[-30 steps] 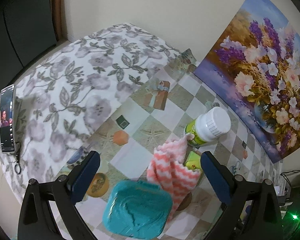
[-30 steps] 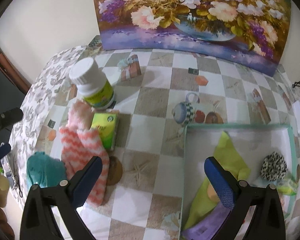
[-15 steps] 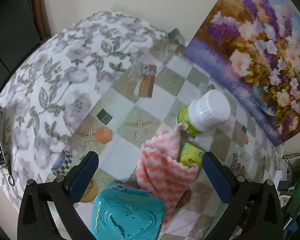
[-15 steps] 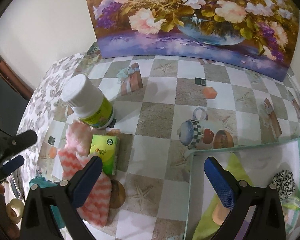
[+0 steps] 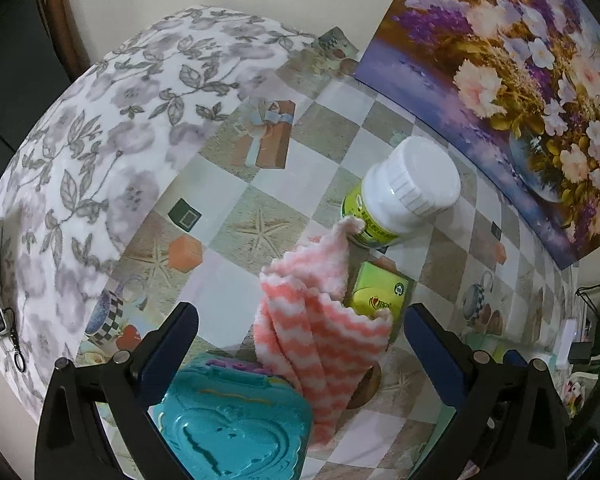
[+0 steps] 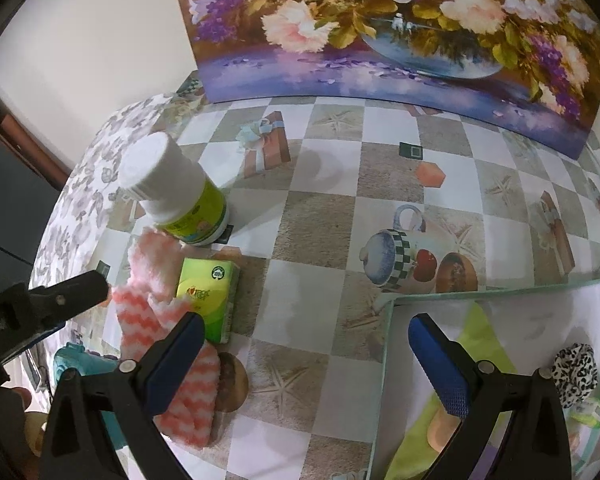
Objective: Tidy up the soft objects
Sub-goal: 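Close the left gripper on the pink-and-white zigzag cloth beside the pill bottle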
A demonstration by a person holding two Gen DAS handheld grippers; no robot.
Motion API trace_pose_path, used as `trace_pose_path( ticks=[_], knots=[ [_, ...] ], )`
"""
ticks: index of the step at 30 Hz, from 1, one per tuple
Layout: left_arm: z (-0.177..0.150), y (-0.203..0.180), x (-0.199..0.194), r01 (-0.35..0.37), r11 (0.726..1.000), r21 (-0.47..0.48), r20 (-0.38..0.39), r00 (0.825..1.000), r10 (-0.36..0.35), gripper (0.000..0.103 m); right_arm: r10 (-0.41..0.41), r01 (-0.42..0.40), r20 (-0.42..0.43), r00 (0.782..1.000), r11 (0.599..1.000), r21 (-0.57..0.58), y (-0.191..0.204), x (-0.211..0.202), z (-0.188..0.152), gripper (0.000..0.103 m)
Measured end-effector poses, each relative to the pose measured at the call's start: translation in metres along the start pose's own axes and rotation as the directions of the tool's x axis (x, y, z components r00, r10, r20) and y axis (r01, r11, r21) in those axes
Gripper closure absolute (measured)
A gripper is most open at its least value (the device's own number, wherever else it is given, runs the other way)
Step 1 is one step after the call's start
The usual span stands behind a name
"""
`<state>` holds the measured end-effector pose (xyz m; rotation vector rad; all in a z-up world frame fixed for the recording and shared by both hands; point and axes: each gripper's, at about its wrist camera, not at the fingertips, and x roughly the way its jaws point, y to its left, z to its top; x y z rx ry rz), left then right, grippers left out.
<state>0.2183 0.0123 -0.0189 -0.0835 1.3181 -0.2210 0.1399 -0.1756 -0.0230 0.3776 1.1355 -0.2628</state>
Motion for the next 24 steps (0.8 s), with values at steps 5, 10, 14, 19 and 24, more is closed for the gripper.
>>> trace_pose_path(
  ticks=[5,10,14,19,24],
  knots=[
    [0.000,-0.003,0.007,-0.005,1.000,0.020,-0.009,1.000,0.005,0.015,0.000,0.000,-0.005,1.000,1.000,-0.001,-0.001,0.000,0.000,0.000],
    [-0.002,-0.009,0.013,0.004,0.998,0.058,-0.021,1.000,-0.003,0.027,-0.006,0.006,-0.012,1.000,1.000,-0.001,-0.001,0.001,0.000,0.000],
    [-0.004,-0.009,0.022,-0.001,0.998,0.069,-0.047,0.999,0.004,0.037,-0.009,0.009,-0.015,1.000,1.000,-0.006,-0.001,0.002,-0.001,0.000],
    [-0.004,-0.014,0.030,-0.025,0.994,0.107,-0.049,0.998,0.031,0.042,-0.010,0.010,-0.023,1.000,1.000,-0.016,0.002,0.004,-0.002,0.000],
    [-0.005,-0.019,0.034,-0.035,0.991,0.131,-0.050,0.998,0.042,0.050,-0.009,0.009,-0.031,0.999,1.000,-0.015,0.001,0.005,-0.002,0.000]
  ],
)
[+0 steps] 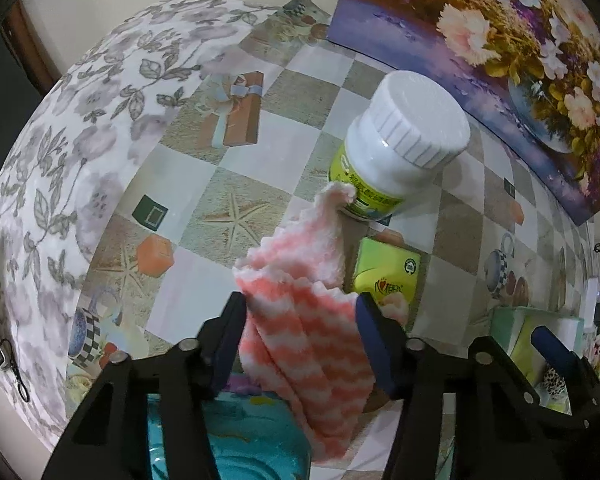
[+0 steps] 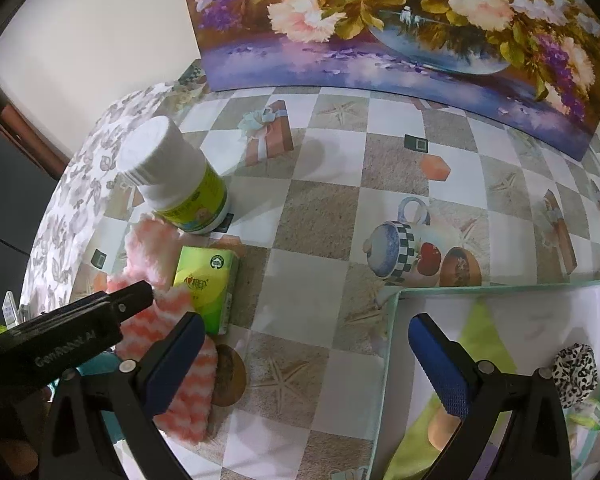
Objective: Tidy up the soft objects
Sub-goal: 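Close the left gripper on the pink-and-white zigzag cloth beside the pill bottle, then grasp the green tissue packet with the right gripper while the left lifts the zigzag cloth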
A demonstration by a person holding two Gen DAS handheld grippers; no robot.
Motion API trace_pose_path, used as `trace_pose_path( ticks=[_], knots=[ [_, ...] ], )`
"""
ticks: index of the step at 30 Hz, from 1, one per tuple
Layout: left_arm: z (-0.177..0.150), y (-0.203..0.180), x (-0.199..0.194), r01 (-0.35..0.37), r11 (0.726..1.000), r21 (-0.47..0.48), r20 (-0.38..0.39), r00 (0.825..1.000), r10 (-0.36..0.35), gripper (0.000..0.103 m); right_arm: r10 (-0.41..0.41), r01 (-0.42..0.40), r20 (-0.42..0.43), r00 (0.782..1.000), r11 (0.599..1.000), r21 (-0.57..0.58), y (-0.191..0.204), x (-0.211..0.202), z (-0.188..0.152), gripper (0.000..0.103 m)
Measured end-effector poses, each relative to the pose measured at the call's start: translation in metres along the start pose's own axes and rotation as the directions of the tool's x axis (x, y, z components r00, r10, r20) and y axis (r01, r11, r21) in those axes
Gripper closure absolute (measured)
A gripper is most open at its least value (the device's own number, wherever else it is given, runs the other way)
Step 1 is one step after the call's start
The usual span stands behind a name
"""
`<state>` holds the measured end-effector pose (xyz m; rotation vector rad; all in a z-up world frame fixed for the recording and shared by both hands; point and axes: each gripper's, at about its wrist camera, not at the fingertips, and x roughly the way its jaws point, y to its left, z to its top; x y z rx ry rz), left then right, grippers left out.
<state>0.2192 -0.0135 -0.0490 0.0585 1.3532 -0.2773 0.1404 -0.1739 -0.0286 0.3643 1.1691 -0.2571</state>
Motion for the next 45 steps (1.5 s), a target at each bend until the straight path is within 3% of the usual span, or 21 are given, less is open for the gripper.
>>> trace_pose_path(
  ticks=[6,12,16,31,36,43,45],
  knots=[
    [-0.002,-0.001,0.003,-0.041,0.999,0.016,0.006,0.999,0.040,0.056,-0.003,0.003,0.003,1.000,1.000,0.000,0.000,-0.001,0.000,0.000],
    [-0.001,0.003,0.007,-0.085,0.996,0.002,0.017,0.996,0.085,0.082,-0.004,0.004,-0.002,1.000,1.000,-0.004,0.001,-0.001,0.001,0.000],
    [0.000,0.016,0.005,-0.060,0.997,-0.054,0.028,0.998,0.062,0.095,0.022,-0.022,0.004,1.000,1.000,-0.002,0.001,0.000,0.001,0.000],
    [0.012,0.052,-0.039,-0.008,0.977,-0.213,0.190,0.980,0.050,0.097,0.087,-0.082,0.076,0.993,0.994,-0.072,0.034,0.019,0.000,0.002],
    [0.013,0.068,-0.046,0.000,0.966,-0.260,0.207,0.977,0.056,0.097,0.091,-0.082,0.066,0.994,0.989,-0.123,0.052,0.034,-0.001,0.010],
    [0.013,0.075,-0.051,0.014,0.960,-0.279,0.217,0.975,0.049,0.097,0.107,-0.096,0.059,0.993,0.983,-0.156,0.071,0.049,0.000,0.012],
    [0.014,0.075,-0.050,0.014,0.960,-0.279,0.215,0.975,0.048,0.097,0.084,-0.076,0.044,0.995,0.983,-0.168,0.075,0.058,-0.002,0.021]
  ],
)
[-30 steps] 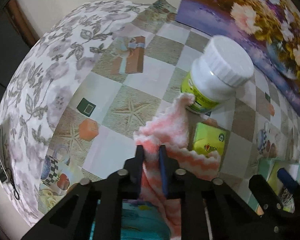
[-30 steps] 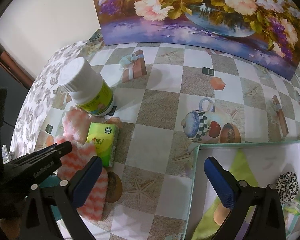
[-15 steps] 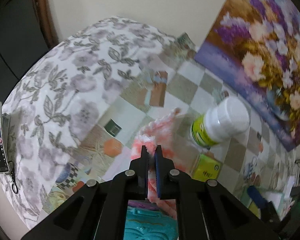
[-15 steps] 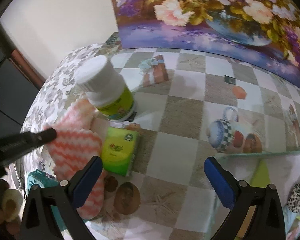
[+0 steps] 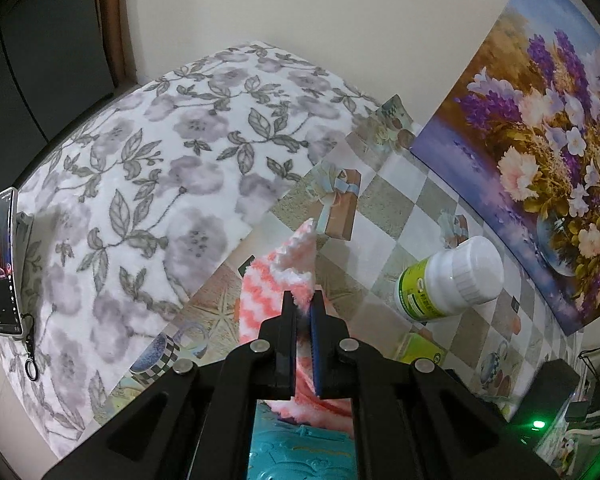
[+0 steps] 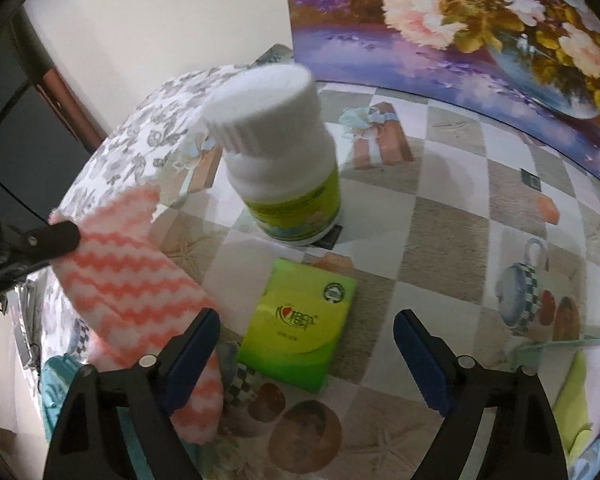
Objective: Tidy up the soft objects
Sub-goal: 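Grasp the green tissue packet with the right gripper while the left lifts the zigzag cloth, then carry the zigzag cloth into the tray with the left gripper while the right carries the tissue packet there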
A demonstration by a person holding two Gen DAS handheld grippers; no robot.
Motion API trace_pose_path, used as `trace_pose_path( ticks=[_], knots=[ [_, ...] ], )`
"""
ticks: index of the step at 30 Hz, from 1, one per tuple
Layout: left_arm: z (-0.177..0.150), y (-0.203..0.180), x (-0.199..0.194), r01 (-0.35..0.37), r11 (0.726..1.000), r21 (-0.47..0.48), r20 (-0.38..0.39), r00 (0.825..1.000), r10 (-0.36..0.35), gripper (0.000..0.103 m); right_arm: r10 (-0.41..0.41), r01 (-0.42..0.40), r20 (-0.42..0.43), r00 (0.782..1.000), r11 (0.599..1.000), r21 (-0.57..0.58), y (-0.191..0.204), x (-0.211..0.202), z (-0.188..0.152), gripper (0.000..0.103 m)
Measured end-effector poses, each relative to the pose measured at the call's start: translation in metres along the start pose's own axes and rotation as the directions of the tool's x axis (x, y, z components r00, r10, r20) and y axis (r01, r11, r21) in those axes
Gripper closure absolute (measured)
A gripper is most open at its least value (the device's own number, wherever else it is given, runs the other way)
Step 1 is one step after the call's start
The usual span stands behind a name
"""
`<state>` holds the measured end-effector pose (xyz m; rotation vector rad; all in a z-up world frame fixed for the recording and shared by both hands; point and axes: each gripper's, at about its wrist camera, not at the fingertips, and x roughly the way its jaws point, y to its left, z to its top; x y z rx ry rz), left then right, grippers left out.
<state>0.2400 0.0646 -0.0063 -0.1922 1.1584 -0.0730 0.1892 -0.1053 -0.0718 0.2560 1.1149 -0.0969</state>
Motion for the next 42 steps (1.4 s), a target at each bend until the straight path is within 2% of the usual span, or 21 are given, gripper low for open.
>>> trace_pose_path(
  ticks=[2,5,11,17,20,26,29,35,42],
  knots=[
    [0.000,-0.001,0.001,0.000,1.000,0.001,-0.005,1.000,0.000,0.097,-0.023,0.023,-0.016,1.000,1.000,-0.003,-0.001,0.006,-0.003,0.031],
    [-0.001,-0.004,0.002,0.006,1.000,0.006,-0.010,1.000,-0.006,0.097,-0.063,0.063,-0.001,0.998,0.998,-0.004,-0.006,0.003,-0.004,0.054],
    [-0.001,-0.012,-0.006,0.045,0.999,0.017,-0.009,0.999,-0.045,0.098,-0.060,0.061,-0.016,0.998,0.996,0.058,-0.030,-0.006,-0.010,0.054],
    [-0.003,-0.025,-0.026,0.095,0.995,0.044,0.003,0.995,-0.095,0.098,-0.051,0.049,0.017,0.999,0.995,0.083,-0.040,-0.037,-0.011,0.054],
    [-0.007,-0.033,-0.041,0.106,0.992,0.069,0.019,0.994,-0.107,0.098,-0.050,0.046,0.035,0.998,0.994,0.099,-0.041,-0.055,-0.013,0.054],
    [-0.020,-0.052,-0.082,0.181,0.975,0.128,0.053,0.981,-0.189,0.098,-0.041,0.031,0.078,0.996,0.991,0.132,-0.044,-0.095,-0.016,0.054],
    [-0.026,-0.065,-0.107,0.222,0.961,0.165,0.085,0.968,-0.238,0.098,-0.045,0.027,0.115,0.992,0.988,0.152,-0.050,-0.122,-0.016,0.054],
    [-0.043,-0.094,-0.153,0.305,0.920,0.245,0.127,0.931,-0.343,0.098,-0.081,0.043,0.191,0.978,0.980,0.195,-0.068,-0.177,-0.020,0.054],
    [-0.080,-0.134,-0.178,0.366,0.863,0.347,0.102,0.900,-0.423,0.098,-0.175,0.111,0.227,0.958,0.957,0.269,-0.108,-0.221,-0.048,0.054]
  ],
)
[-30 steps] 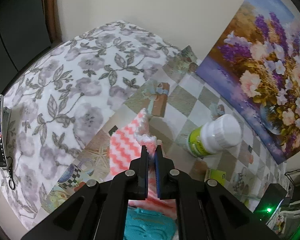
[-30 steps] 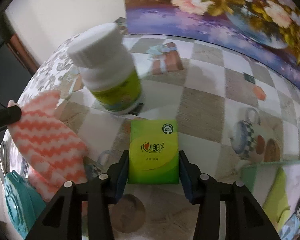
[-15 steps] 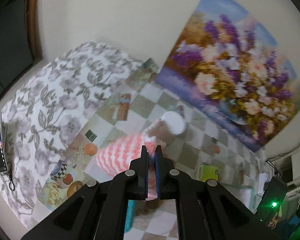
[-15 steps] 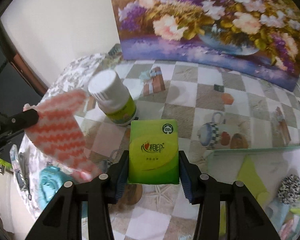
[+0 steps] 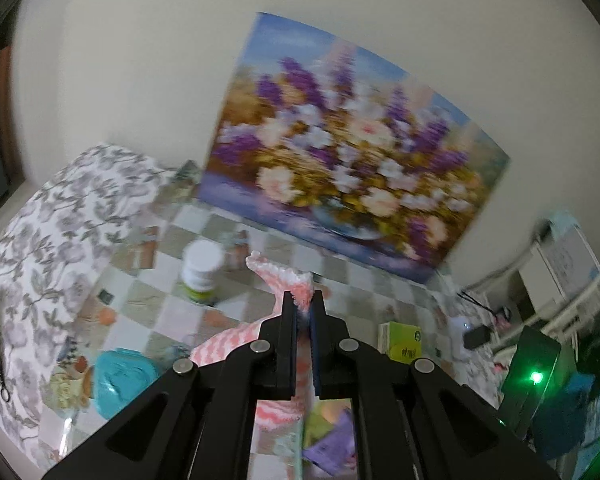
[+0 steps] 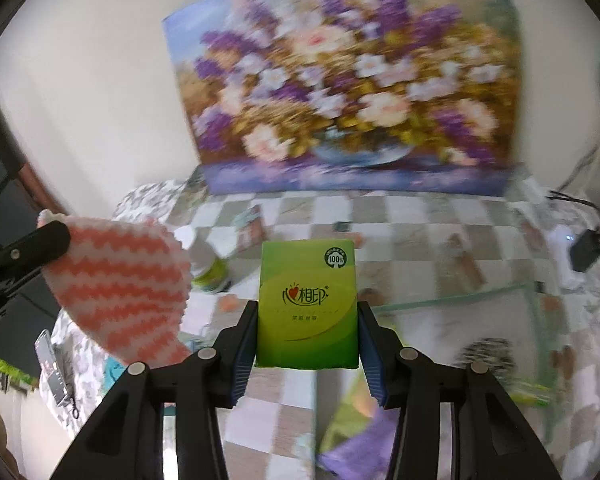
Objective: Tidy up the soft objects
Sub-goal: 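Carry the zigzag cloth into the tray with the left gripper while the right carries the tissue packet there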
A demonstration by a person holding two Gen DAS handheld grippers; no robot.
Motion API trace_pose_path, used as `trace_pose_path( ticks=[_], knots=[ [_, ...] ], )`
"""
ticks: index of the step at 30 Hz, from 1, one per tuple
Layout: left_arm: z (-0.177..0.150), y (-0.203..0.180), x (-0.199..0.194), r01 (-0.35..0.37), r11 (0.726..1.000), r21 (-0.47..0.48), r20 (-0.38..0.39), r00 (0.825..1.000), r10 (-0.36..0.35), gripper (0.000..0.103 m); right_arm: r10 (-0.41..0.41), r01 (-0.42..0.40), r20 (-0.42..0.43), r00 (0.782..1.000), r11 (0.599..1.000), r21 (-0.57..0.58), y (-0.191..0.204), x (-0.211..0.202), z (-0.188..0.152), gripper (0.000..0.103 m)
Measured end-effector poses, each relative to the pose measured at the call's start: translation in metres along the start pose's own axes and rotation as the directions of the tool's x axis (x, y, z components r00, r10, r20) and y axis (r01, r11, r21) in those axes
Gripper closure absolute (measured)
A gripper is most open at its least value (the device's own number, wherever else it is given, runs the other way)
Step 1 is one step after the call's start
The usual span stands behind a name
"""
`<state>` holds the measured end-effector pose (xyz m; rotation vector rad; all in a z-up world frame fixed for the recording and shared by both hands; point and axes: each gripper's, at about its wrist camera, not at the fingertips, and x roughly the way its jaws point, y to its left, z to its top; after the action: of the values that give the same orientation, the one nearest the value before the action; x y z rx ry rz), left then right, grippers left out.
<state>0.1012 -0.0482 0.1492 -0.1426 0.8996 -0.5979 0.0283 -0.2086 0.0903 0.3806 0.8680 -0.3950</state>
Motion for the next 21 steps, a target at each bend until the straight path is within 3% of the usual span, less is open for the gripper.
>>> trace_pose_path(
  ticks=[10,15,21],
  knots=[
    [-0.046,-0.075,0.024,0.105,0.984,0.143,-0.092,0.991,-0.093,0.098,-0.127,0.128,-0.015,0.992,0.981,0.146,-0.088,-0.020,-0.030,0.054],
    [-0.080,-0.097,0.064,0.203,0.967,0.156,-0.236,0.958,-0.163,0.098,-0.146,0.159,-0.075,0.986,0.967,0.201,-0.120,-0.015,-0.053,0.054],
    [-0.111,-0.097,0.107,0.177,0.969,0.173,-0.319,0.941,-0.115,0.097,-0.129,0.169,-0.183,0.975,0.960,0.224,-0.141,0.013,-0.080,0.054]
  ],
)
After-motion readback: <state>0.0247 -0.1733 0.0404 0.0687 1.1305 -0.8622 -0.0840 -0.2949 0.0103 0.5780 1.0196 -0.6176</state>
